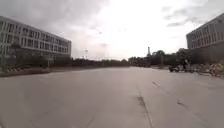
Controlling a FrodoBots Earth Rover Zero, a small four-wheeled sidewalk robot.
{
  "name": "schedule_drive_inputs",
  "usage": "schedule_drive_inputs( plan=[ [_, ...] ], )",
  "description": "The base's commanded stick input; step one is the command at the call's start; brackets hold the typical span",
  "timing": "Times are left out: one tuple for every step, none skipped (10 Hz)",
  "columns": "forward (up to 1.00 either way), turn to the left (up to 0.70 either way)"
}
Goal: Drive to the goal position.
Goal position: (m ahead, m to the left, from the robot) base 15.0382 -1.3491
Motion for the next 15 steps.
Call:
schedule_drive_inputs(
  plan=[
    [0.7, 0.0],
    [0.7, 0.0],
    [0.7, 0.0],
    [0.7, 0.0],
    [0.7, 0.0],
    [0.7, 0.0],
    [0.7, 0.0],
    [0.7, 0.0],
    [0.7, 0.0],
    [0.7, 0.0],
    [0.7, 0.0],
    [0.7, 0.0],
    [0.7, 0.0],
    [0.7, 0.0],
    [0.7, 0.0]
  ],
)
